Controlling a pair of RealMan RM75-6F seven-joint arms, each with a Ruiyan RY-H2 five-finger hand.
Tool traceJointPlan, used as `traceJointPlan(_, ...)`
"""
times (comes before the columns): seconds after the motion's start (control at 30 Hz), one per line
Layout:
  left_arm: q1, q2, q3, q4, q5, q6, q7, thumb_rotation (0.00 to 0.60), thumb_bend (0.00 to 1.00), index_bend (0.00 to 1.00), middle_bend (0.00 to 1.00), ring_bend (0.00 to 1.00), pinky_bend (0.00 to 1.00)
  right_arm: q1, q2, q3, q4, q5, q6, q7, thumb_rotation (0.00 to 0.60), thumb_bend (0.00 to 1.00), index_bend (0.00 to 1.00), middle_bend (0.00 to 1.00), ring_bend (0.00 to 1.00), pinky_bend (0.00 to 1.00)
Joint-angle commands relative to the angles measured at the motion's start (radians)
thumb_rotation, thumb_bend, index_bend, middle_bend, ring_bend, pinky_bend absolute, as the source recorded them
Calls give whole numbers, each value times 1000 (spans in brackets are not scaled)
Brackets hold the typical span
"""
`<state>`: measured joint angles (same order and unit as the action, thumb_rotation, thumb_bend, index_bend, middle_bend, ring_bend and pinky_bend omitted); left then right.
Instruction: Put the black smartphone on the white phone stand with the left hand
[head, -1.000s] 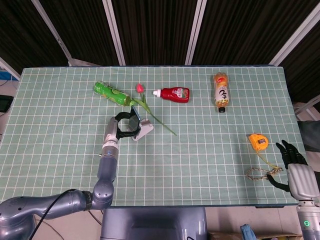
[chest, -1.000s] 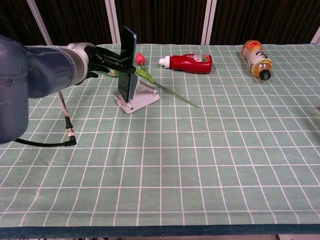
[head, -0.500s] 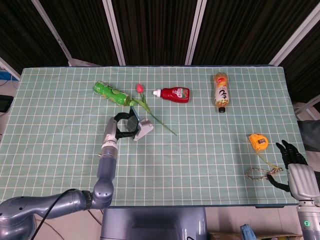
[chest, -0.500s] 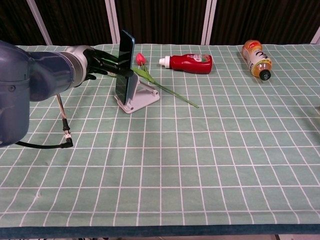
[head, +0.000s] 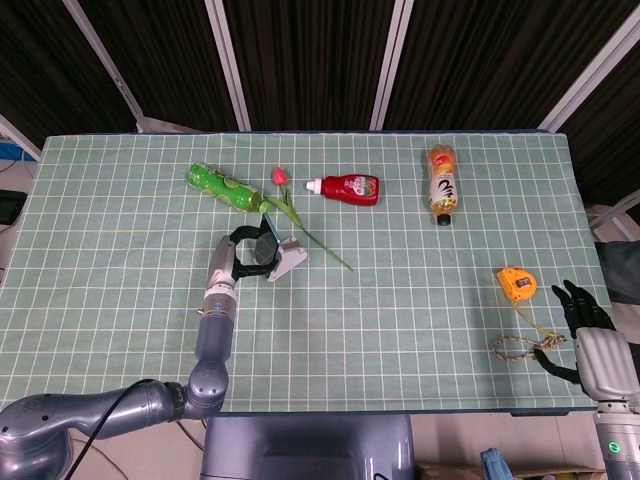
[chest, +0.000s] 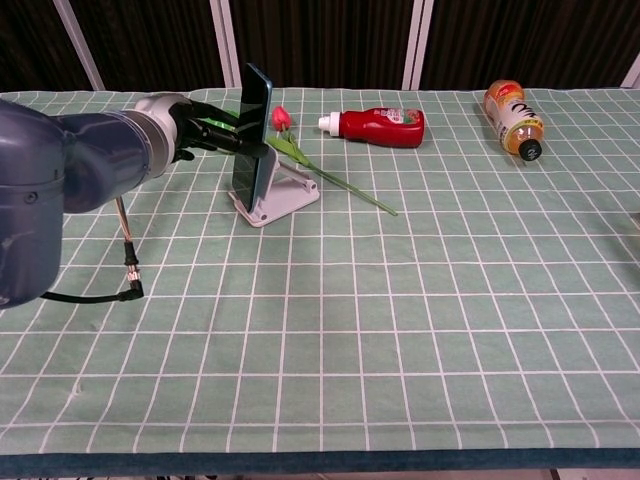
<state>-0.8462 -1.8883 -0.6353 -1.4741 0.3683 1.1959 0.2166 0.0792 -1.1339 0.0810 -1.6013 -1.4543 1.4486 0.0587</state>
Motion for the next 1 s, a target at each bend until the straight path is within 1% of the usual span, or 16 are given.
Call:
traceJointPlan(0.03,1,-3,1,7,2,-3,-3,600,298,525,570,115,22,0,0,0,0,0,0,1,600,322,98,47,0,187)
traceJointPlan(0.4,7,-6,10,19,16,-25,-15,600,298,522,568,115,23,0,-1,0,1,0,1,0,600,322,98,47,0,187)
traceJointPlan(0.63,9,-2,18,12,48,-32,-28,600,297,520,567,115,29,0,-1,0,0,0,1,-1,600,322,98,47,0,187)
traceJointPlan(1.0,13,-4,22,30,36,-43,-26,600,297,517,565,115,29,-1,0,0,1,-1,2,3,600,322,98,47,0,187)
